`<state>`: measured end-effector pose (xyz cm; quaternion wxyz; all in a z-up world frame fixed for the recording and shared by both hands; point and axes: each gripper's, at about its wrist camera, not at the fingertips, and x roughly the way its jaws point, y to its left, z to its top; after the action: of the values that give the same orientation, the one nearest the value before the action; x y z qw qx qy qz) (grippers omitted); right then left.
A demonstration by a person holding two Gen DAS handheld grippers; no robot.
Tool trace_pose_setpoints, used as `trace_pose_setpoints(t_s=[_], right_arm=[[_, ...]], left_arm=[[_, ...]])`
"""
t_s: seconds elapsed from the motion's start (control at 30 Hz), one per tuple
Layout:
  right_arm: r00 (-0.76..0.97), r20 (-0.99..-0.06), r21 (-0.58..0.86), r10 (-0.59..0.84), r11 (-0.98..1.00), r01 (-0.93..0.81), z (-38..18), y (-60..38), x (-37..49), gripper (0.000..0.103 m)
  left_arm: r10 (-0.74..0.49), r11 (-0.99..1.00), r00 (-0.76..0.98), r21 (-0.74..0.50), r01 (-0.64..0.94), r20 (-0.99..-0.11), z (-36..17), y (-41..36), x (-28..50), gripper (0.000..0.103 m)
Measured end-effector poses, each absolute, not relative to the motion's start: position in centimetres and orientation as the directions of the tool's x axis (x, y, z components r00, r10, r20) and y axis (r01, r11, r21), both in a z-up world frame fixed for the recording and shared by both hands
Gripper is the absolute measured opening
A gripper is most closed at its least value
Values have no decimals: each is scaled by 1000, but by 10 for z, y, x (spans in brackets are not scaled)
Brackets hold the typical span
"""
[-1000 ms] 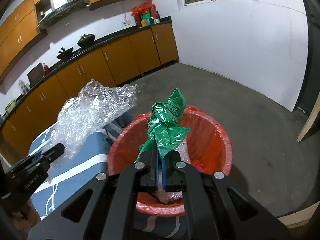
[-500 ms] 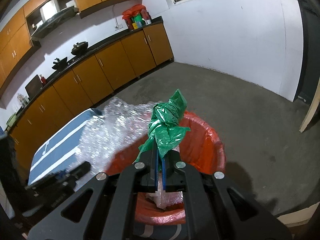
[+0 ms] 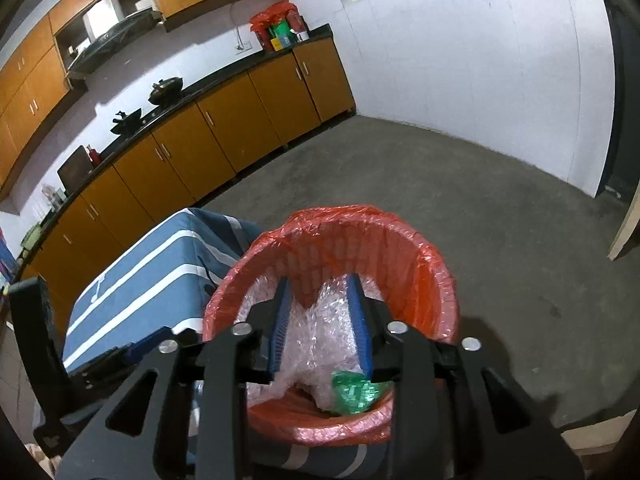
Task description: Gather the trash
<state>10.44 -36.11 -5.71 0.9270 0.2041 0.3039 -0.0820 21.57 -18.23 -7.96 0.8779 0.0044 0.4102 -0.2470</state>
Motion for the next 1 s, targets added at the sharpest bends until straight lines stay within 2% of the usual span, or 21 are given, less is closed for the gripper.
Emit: trace_pose_setpoints(t_s=[0.07, 0.27, 0.4, 0.47, 0.57, 0.77, 1.0], right_arm=[[812, -580, 295, -71, 910, 290, -50, -357, 98, 66], [830, -534, 221, -164, 920, 324, -39, -352, 77, 90], [841, -486, 163, -239, 920, 356, -36, -343, 63, 94], [849, -459, 146, -263, 920, 364, -34, -337, 58, 99], [867, -415, 143, -276, 922, 361, -30, -327, 50, 101], [840, -435, 63, -325, 920, 388, -24, -307, 45, 101], [853, -440, 60, -280, 939, 339, -27, -277, 33, 101]], left_arm=[[-419, 888, 570, -187, 421, -707, -74, -174, 213, 58], [-370, 915, 682, -123, 384, -631, -49, -141, 193, 78], [-319, 936, 752, -68, 345, -577, -37, -120, 175, 91], [-288, 946, 783, -38, 322, -552, -31, -109, 167, 94], [-241, 960, 823, -2, 279, -514, -24, -89, 153, 99], [-143, 983, 873, 33, 179, -467, -16, -49, 129, 99], [-53, 996, 886, 34, 77, -461, -15, -15, 102, 99]])
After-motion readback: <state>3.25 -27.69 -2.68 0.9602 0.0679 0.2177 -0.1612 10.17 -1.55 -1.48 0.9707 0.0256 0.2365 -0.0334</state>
